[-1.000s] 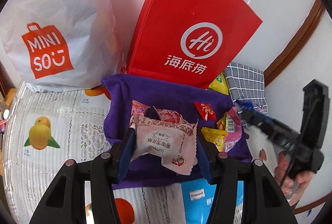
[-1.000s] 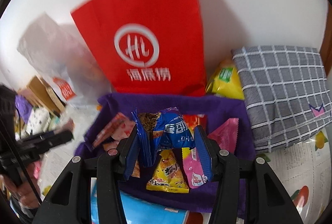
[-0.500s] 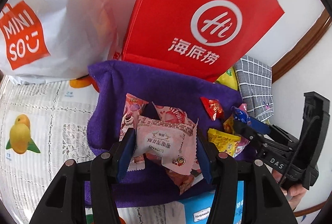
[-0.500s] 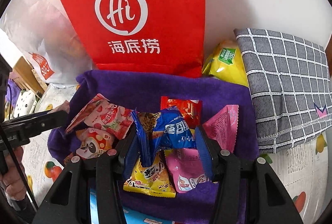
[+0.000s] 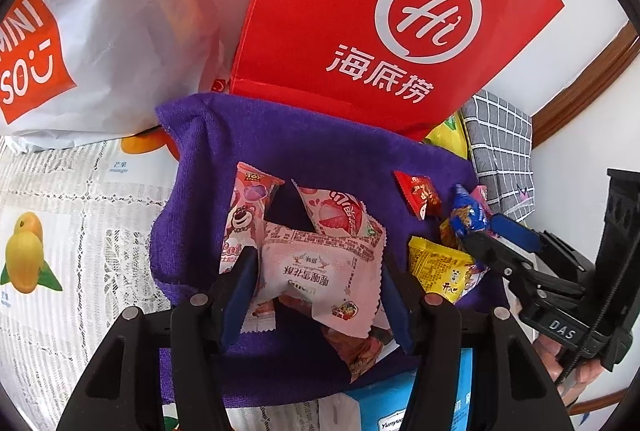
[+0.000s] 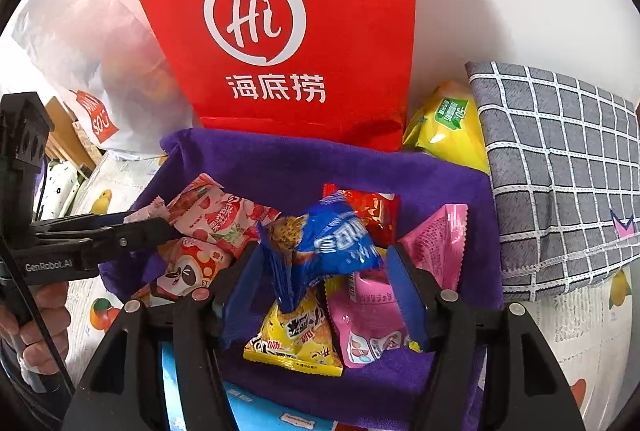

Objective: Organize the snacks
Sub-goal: 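Open both grippers and move them back toward the bags beside the tissue box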

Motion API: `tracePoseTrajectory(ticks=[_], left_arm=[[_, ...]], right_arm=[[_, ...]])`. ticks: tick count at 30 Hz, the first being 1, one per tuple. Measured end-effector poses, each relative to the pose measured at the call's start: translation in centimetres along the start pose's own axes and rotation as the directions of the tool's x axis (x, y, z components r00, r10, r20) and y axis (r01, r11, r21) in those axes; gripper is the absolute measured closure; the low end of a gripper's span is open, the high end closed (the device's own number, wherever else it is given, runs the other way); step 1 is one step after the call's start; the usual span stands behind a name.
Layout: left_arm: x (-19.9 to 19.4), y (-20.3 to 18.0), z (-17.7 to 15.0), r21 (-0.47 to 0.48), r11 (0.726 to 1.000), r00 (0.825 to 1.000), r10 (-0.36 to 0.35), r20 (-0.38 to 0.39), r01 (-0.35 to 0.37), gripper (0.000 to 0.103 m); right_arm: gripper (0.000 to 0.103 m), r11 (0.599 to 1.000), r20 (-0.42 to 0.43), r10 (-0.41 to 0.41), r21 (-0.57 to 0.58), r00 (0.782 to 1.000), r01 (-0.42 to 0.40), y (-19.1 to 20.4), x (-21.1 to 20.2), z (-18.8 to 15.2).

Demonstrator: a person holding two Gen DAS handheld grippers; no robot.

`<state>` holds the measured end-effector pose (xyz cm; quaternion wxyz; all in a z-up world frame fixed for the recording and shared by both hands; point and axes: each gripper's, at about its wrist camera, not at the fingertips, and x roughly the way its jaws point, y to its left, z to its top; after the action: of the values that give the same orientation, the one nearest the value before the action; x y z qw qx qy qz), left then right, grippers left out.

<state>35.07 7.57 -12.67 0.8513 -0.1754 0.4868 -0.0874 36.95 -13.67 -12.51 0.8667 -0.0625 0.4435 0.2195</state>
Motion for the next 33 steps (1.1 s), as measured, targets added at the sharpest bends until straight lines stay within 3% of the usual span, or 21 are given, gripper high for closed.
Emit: tracePoseTrajectory(ticks=[6, 13, 24, 33], left_arm=[[0.4, -0.1, 0.1, -0.009, 1.000, 1.000, -0.008, -0.012, 0.008, 0.043], [-0.5, -0.4, 0.2, -0.018, 1.000, 1.000, -0.002, 0.010, 0.002, 0.027], [-4.1, -1.1, -1.3, 0.003, 1.000, 0.999, -0.028, 0.041, 0.028, 0.026], [-7.9, -1.9, -5.1, 0.027, 0.999, 0.997, -0.046, 0.069, 0.045, 0.026]], right_arm=[[0.039, 1.000, 0.014, 0.011, -0.014, 1.000, -0.011, 0.2, -1.3, 0.1], [0.039, 1.000, 0.045, 0.024, 0.001, 0.999, -0.024, 0.0, -2.8, 0.3], [0.039, 1.000, 0.147, -0.002, 0.001, 0.989, 0.002, 0.9, -7.2, -0.4], [0.039, 0.999, 0.166, -0.008, 0.034, 0.986, 0.003, 2.2, -10.1, -5.0]])
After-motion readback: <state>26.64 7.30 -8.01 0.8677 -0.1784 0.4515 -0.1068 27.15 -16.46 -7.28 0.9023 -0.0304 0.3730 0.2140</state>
